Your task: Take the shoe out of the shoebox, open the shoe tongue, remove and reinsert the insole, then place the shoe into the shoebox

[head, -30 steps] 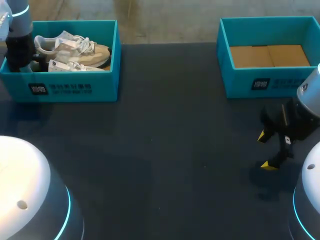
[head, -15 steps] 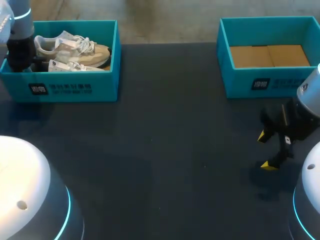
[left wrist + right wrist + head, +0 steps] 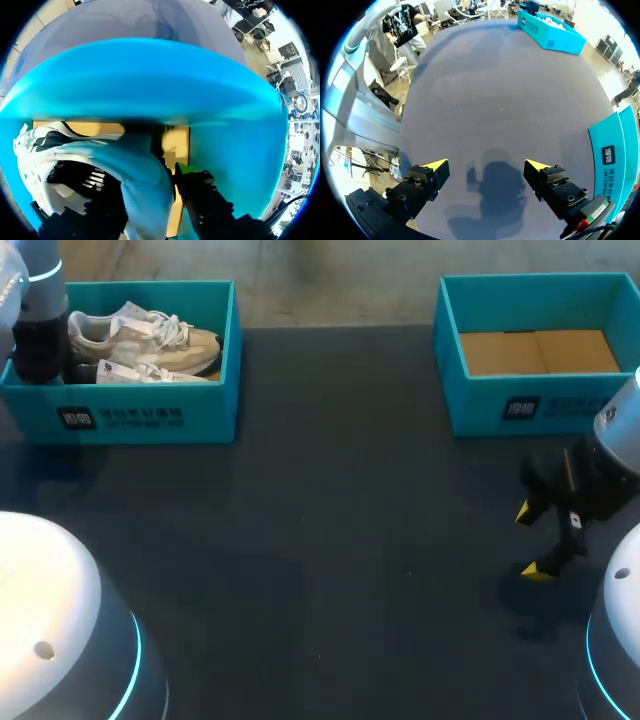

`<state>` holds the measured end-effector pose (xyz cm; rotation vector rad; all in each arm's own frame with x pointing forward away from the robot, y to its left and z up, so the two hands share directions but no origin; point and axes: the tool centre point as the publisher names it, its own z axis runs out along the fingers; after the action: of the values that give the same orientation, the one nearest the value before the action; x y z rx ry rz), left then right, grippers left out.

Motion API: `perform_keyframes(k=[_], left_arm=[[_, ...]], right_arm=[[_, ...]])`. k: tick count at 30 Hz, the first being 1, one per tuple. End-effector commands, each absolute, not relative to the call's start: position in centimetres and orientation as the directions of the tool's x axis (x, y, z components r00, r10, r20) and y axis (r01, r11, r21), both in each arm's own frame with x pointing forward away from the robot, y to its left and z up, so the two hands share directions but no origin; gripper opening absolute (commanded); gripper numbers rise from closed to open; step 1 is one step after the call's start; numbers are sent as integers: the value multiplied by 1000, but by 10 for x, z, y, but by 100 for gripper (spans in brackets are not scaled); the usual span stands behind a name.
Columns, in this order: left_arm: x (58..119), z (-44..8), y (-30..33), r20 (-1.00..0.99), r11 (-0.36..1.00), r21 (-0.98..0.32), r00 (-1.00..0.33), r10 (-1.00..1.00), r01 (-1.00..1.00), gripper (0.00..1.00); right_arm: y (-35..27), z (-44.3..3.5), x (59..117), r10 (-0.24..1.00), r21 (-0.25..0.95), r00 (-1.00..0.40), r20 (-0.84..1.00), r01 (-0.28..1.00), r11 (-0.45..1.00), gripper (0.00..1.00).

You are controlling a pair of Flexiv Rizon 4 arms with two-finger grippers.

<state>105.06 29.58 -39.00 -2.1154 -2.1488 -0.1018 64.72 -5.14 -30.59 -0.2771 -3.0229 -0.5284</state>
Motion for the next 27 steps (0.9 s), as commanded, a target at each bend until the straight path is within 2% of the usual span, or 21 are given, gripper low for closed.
perform_keyframes(k=[1,2,27], left_arm=[[1050,-392,295,140,17,-37,-11,990,999,5],[1050,-391,296,140,16,-35,-11,990,999,0],[1062,-357,307,120,39,5,-39,992,999,0]], right_arm=[[-52,-306,645,167,331,-982,87,186,925,100],[-52,-306,645,167,331,-982,87,186,925,100],[-52,-306,645,167,331,-982,87,186,925,100]])
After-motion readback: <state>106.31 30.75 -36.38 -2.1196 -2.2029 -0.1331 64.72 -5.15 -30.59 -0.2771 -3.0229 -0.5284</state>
